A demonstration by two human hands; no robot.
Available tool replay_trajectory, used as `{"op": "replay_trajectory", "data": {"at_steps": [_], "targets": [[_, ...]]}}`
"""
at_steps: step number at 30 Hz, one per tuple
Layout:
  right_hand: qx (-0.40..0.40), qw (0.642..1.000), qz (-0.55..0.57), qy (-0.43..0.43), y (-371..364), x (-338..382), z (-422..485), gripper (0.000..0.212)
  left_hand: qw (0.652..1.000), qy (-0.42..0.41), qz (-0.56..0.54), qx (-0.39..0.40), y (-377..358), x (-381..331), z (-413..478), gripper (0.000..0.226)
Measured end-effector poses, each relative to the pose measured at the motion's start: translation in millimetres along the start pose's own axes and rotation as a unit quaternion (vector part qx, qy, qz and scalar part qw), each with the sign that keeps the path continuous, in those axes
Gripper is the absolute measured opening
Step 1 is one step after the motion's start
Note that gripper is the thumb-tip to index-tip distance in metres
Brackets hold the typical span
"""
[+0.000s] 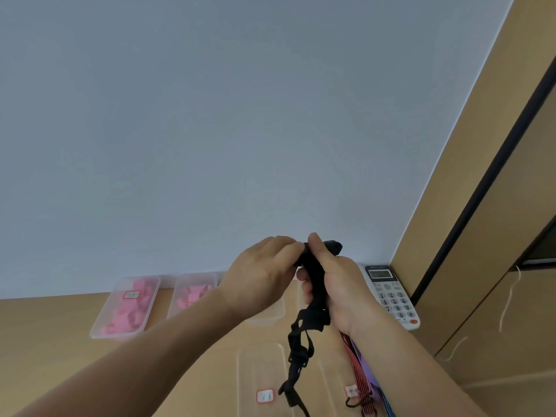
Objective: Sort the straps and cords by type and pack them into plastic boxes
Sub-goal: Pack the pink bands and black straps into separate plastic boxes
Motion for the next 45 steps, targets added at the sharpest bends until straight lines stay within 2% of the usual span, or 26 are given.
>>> {"op": "replay_trajectory", "data": {"at_steps": [1,2,3,4,5,6,8,9,10,13,17,22,24,27,29,31,33,35,37,38,39,40,42,43,44,45], "targets": [[0.0,1.0,0.029,-0.002,0.9,-0.7,1.0,0.043,0.999,-0.035,0.012,-0.004,-1.7,-3.9,-0.4,0.037],[0.001,0.998,0.059,0.0,2.1,-0.6,2.1,0.038,0.999,-0.028,-0.021,0.006,-4.2,-1.9,-0.8,0.043],[0.002,0.997,0.082,0.009,4.0,0.3,3.4,0.034,0.995,0.026,-0.092,0.019,-5.4,6.5,-1.2,0.046],[0.004,0.995,0.097,0.021,6.2,2.3,3.8,0.033,0.974,0.119,-0.188,0.042,-8.9,17.8,-3.9,0.047],[0.008,0.994,0.104,0.036,8.2,4.8,3.7,0.032,0.928,0.226,-0.287,0.073,-16.3,28.1,-10.0,0.048],[0.016,0.993,0.103,0.051,9.0,7.3,2.6,0.034,0.857,0.327,-0.386,0.093,-23.6,35.4,-16.4,0.047],[0.033,0.994,0.075,0.078,6.7,11.4,0.6,0.04,0.719,0.444,-0.518,0.131,-35.0,40.1,-24.1,0.039],[0.033,0.994,0.047,0.093,4.6,13.2,-0.5,0.045,0.691,0.449,-0.543,0.164,-36.8,37.5,-22.7,0.039],[0.027,0.994,0.015,0.107,3.1,14.9,-1.4,0.05,0.687,0.437,-0.548,0.189,-36.5,35.2,-20.4,0.042],[0.004,0.99,-0.064,0.122,2.6,17.8,-3.3,0.05,0.716,0.403,-0.532,0.204,-34.1,33.5,-19.7,0.041],[-0.01,0.983,-0.142,0.118,6.2,18.9,-5.0,0.057,0.725,0.417,-0.514,0.194,-35.3,33.2,-27.2,0.04],[-0.003,0.987,-0.145,0.067,7.9,11.0,-5.1,0.06,0.744,0.409,-0.494,0.187,-28.9,30.7,-20.5,0.02],[0.011,0.994,-0.096,0.051,7.1,10.6,-4.8,0.052,0.794,0.391,-0.43,0.177,-23.4,33.5,-14.8,0.017],[0.026,0.999,-0.02,0.032,6.0,11.7,-2.6,0.05,0.897,0.326,-0.268,0.131,-13.2,33.1,-5.5,0.008],[0.032,0.999,-0.009,0.009,4.5,10.3,-2.2,0.054,0.948,0.236,-0.192,0.093,-7.2,25.0,0.1,0.009],[0.025,1.0,0.008,-0.005,5.4,9.3,-2.0,0.057,0.985,0.102,-0.117,0.071,-3.8,10.9,5.0,0.011],[0.013,0.999,0.038,-0.007,6.7,8.2,-0.6,0.059,0.998,-0.018,-0.021,0.055,-2.2,-2.9,5.1,0.014],[0.01,0.999,0.05,0.003,5.7,7.6,0.1,0.05,0.996,-0.069,0.028,0.042,-4.5,-8.4,2.4,0.025],[0.018,0.998,0.058,0.026,4.7,8.7,0.3,0.042,0.999,-0.018,-0.033,0.028,-3.8,-1.2,0.8,0.025],[0.029,0.997,0.064,0.044,3.8,10.3,0.4,0.041,0.992,0.064,-0.11,0.026,-3.6,10.0,-0.2,0.028],[0.04,0.995,0.068,0.062,3.3,12.3,0.0,0.042,0.966,0.164,-0.195,0.047,-7.4,22.8,-3.4,0.038],[0.047,0.994,0.069,0.078,3.7,14.1,-0.6,0.042,0.916,0.267,-0.285,0.091,-15.7,33.3,-9.4,0.051],[0.054,0.992,0.058,0.102,5.0,17.4,0.0,0.04,0.756,0.422,-0.47,0.172,-31.8,37.4,-24.5,0.061],[0.061,0.991,0.047,0.108,4.2,18.4,0.1,0.038,0.687,0.454,-0.534,0.191,-36.4,33.9,-28.7,0.056],[0.074,0.99,0.043,0.113,2.9,18.5,0.5,0.035,0.659,0.458,-0.562,0.202,-37.1,31.4,-29.0,0.05],[0.089,0.988,0.048,0.116,1.4,18.3,0.0,0.031,0.656,0.447,-0.574,0.202,-36.3,30.3,-27.1,0.044]]}}
Point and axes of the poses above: each hand's wrist, its own z-axis towards the middle knuckle, its own y-axis out of the back of the hand, x = y × z, the point moved 7 cm from there along z, towards the middle knuckle, and after that the axes turned 6 degrees about -y, right-handed, at the moved point
